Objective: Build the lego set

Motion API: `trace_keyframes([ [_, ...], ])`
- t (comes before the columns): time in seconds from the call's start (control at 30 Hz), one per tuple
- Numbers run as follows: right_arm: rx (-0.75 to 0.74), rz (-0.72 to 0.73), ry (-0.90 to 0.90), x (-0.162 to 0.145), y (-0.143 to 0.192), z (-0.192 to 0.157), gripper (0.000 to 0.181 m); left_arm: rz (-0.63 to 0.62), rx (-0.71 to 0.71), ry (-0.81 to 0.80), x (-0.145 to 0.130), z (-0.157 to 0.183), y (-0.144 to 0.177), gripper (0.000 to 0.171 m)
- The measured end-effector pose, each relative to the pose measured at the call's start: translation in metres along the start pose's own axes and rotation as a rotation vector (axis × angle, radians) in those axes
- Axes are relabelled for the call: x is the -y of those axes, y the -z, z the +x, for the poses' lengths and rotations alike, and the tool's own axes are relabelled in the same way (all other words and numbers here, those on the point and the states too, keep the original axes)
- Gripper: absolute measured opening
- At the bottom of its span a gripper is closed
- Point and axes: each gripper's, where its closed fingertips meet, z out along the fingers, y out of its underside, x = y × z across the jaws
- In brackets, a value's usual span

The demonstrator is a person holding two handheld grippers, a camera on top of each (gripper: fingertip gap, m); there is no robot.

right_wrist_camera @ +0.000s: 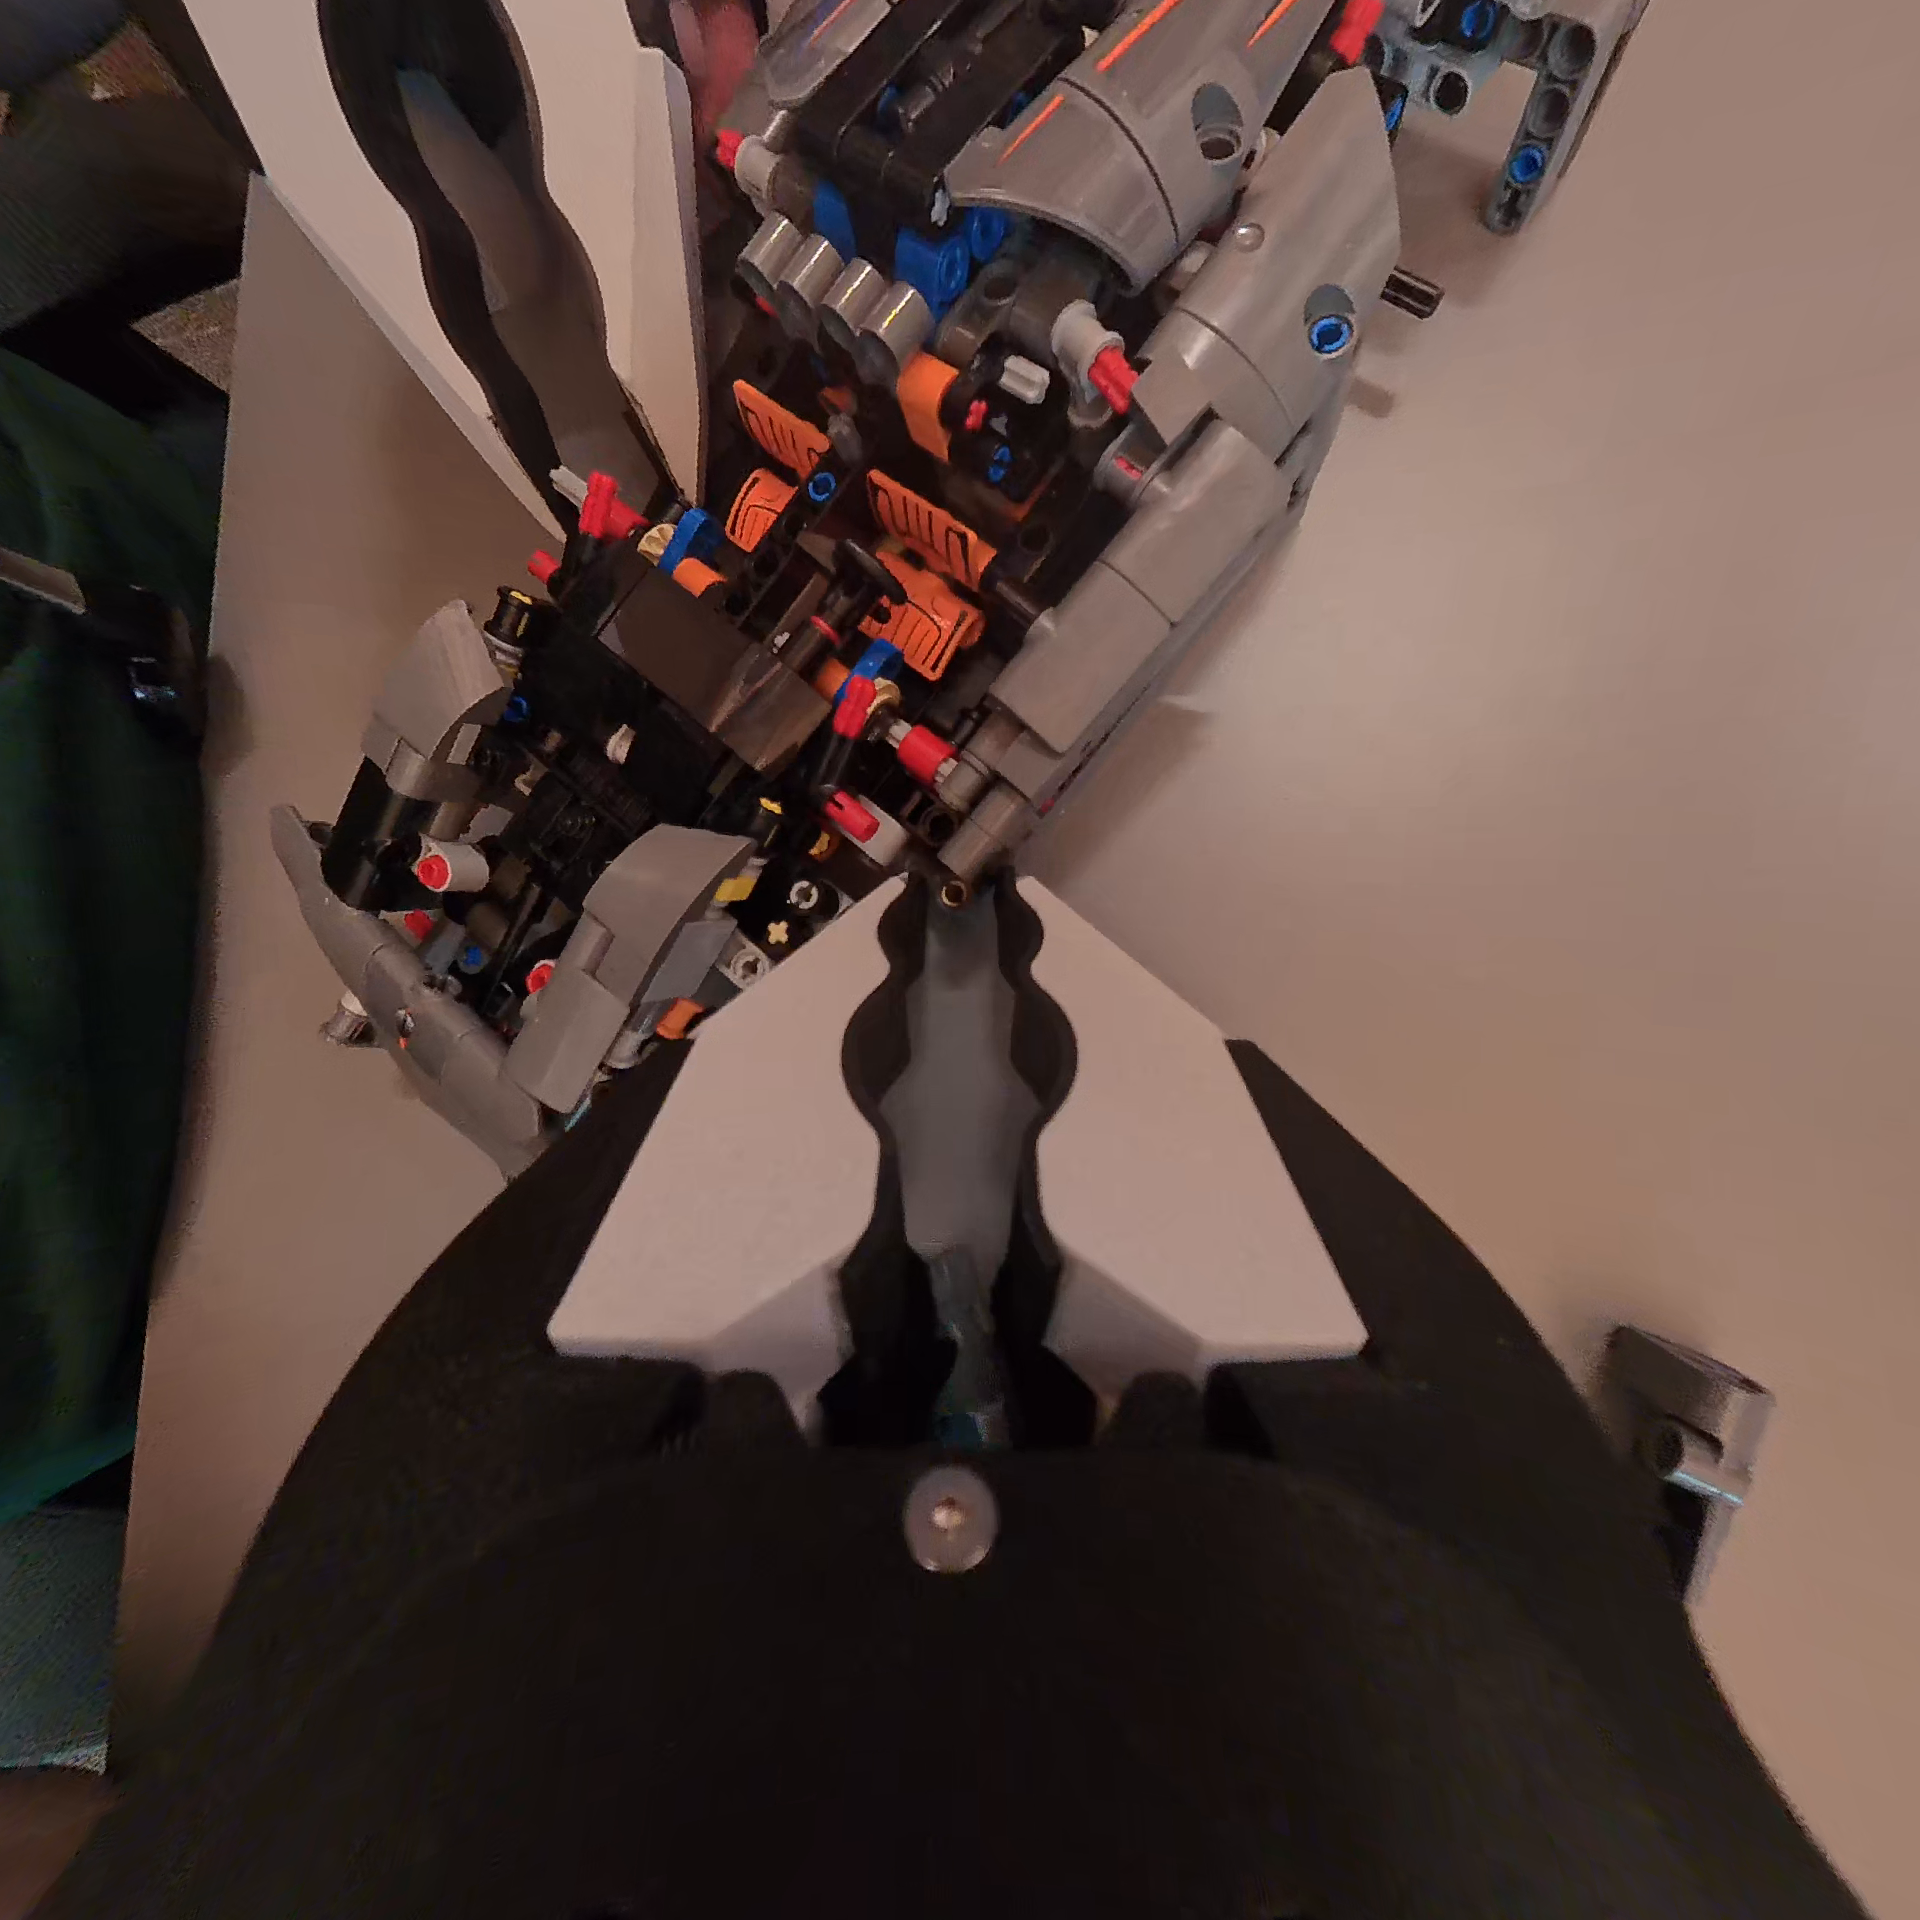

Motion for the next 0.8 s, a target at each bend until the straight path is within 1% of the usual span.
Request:
trace_keyframes([
  [0.2, 0.0, -0.015, 0.018, -0.0005, -0.0001, -0.0003, 0.011, 0.004, -0.049, 0.016, 0.0003, -0.0016, 0.001, 0.021],
  [0.8, 0.0, -0.052, 0.052, -0.0011, -0.0007, -0.0004, 0.01, 0.001, -0.038, 0.009, 0.0023, -0.0054, -0.0011, 0.019],
])
